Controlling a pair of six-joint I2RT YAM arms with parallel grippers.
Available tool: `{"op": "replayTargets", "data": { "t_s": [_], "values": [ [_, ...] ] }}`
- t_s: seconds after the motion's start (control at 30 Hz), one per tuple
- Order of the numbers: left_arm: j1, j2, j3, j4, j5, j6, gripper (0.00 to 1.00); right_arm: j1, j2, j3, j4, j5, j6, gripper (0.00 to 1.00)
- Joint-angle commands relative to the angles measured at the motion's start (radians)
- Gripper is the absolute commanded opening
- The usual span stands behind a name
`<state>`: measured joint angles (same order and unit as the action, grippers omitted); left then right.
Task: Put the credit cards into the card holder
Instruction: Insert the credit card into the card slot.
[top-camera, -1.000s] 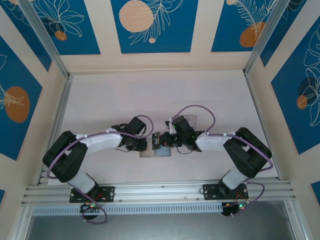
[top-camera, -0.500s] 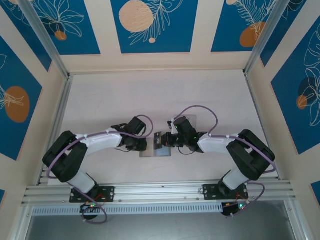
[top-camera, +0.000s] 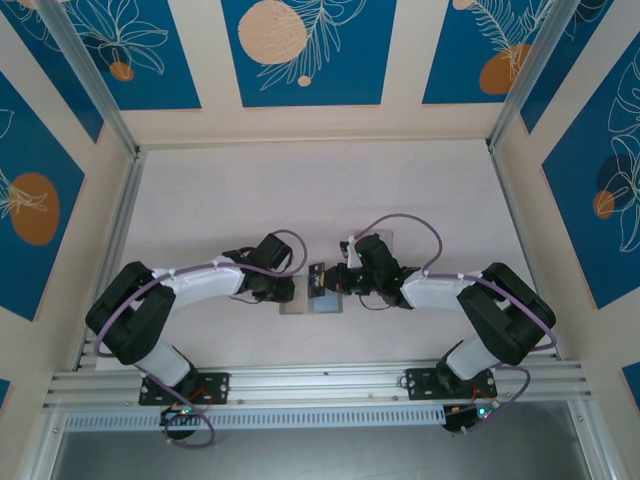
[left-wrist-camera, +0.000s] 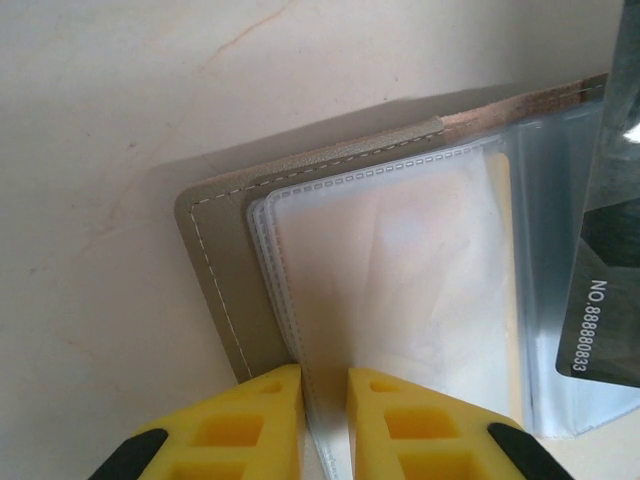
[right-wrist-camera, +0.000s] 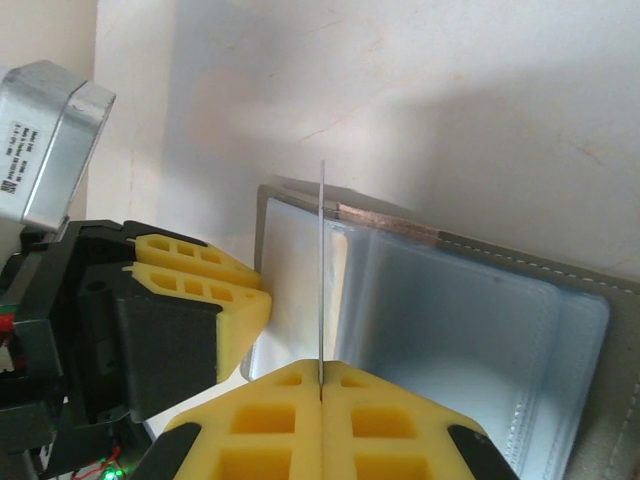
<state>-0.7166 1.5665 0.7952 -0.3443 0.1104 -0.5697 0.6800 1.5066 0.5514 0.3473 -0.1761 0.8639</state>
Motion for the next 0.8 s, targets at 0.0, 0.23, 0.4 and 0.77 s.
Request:
{"op": "replayTargets", "data": {
  "t_s": [0.0, 0.23, 0.4, 0.77],
  "values": [
    [-0.008, 0.048, -0.040, -0.036, -0.011, -0.012, 0.17, -0.003, 0.016, -0.012, 0.062, -0.044, 0.029, 0.00],
    [-0.008, 0.045, -0.040, -0.039, -0.011, -0.012, 0.17, 0.005, 0.043, -0.008, 0.060, -0.025, 0.016, 0.00],
    [-0.008, 0.046, -0.039, -0.041, -0.011, -0.012, 0.16, 0.005, 0.053, -0.004, 0.056, -0.021, 0.008, 0.00],
    [-0.009, 0.048, -0.033, -0.044, -0.008, -0.012, 0.16, 0.018, 0.074, -0.021, 0.074, -0.008, 0.009, 0.00]
  ]
}}
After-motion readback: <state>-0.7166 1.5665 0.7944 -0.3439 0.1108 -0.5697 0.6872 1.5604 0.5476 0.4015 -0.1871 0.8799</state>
